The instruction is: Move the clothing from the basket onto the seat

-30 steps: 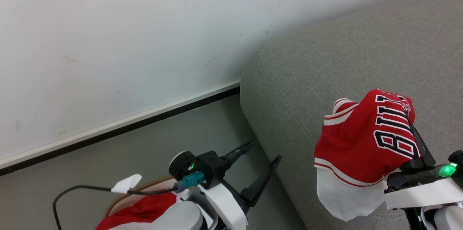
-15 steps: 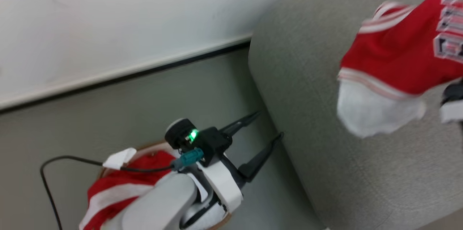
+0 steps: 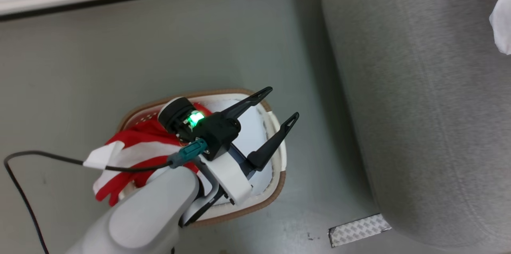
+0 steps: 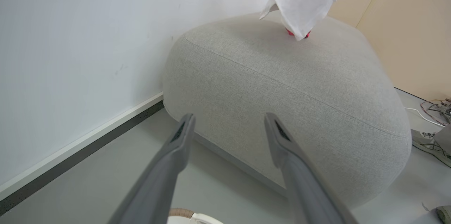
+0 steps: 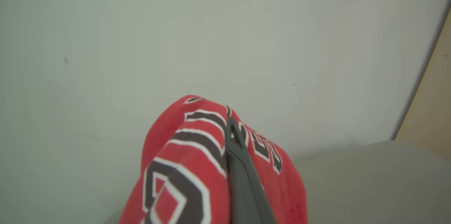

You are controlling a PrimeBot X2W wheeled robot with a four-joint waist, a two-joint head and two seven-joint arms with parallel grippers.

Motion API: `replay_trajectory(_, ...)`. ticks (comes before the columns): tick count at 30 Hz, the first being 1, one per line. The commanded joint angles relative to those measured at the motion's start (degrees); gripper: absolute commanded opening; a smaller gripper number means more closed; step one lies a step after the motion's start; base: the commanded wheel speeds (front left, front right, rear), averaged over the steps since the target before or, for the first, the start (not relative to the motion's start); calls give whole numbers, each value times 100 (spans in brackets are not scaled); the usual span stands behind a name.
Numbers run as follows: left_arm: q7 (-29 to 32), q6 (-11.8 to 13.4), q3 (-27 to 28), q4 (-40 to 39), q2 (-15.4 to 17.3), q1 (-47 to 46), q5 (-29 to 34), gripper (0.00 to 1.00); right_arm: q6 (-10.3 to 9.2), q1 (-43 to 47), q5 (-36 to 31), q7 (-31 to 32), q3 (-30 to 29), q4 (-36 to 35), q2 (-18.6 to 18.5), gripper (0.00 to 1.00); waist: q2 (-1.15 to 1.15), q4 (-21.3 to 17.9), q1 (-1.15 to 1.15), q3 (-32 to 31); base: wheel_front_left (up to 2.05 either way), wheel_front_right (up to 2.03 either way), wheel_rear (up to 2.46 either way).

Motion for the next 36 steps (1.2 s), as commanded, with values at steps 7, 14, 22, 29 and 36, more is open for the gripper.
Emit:
replay_trajectory(7,-62,33,25,33,56,-49,56,100,-12,30,-489,255,238,1379,-165,0,0,326,-2,259,0,0,0)
replay_trajectory(14,-109,54,1,157,23,50,-42,100,-12,174,-435,897,738,2259,-20,11,0,348,-2,106,0,0,0)
replay_trajectory(22,-183,70,-47,318,-77,185,-136,100,-11,280,-236,1431,1350,2497,-37,100,0,287,-2,-325,0,0,0)
replay_trajectory(29,-314,105,-21,626,-239,555,-372,100,-12,695,149,2315,2127,2152,-192,100,0,214,-2,-1152,0,0,0)
replay_trajectory(36,-385,179,102,833,-406,993,-526,100,-12,1193,472,2497,2724,1335,-691,100,0,247,-2,-2030,0,0,0)
